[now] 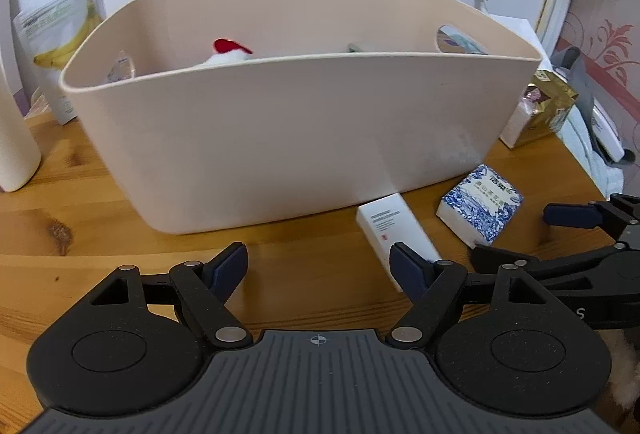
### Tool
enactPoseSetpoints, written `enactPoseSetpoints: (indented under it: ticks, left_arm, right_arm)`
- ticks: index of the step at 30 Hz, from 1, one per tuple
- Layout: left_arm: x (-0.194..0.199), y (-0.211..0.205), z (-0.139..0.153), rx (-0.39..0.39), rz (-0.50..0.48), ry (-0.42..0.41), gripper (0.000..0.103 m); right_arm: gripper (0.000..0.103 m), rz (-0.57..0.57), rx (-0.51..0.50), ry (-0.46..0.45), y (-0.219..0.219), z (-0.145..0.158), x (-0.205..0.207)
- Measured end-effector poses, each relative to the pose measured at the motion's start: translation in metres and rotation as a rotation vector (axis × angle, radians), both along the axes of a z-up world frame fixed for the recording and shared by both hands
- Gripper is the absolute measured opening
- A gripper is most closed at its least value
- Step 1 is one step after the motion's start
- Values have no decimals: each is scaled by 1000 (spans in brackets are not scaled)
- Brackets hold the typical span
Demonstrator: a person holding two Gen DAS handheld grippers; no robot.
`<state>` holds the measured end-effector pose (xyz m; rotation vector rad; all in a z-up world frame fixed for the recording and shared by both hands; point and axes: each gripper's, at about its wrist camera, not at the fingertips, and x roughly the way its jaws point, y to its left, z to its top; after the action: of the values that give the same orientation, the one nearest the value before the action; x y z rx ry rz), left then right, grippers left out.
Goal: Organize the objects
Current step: 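Move left tool to white medicine box while right tool approaches blue-and-white patterned box, then close left tool on white box while right tool grips the patterned box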
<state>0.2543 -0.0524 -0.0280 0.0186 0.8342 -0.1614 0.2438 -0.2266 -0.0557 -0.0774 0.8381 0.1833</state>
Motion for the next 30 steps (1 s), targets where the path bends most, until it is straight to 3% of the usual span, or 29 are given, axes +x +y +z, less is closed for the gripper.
enactPoseSetpoints:
  ticks: [7, 19, 24, 28, 30]
  left_arm:
    - [10, -15, 4, -31, -28, 16, 80]
    - [26, -36, -8, -19, -23, 76, 79]
    - [29, -39, -9, 32, -17, 64, 79]
    - [27, -37, -8, 37, 2, 57, 70]
    - [26, -34, -7, 40, 9, 55, 60]
  right_arm:
    - [94, -5, -18, -3, -12, 1, 2]
    - [95, 17, -9, -11, -20, 0, 7]
    - [96, 22, -3, -15, -21, -2, 10]
    - [97, 38, -7, -23, -19, -3, 13]
    - [97, 44, -7, -28, -18, -4, 17]
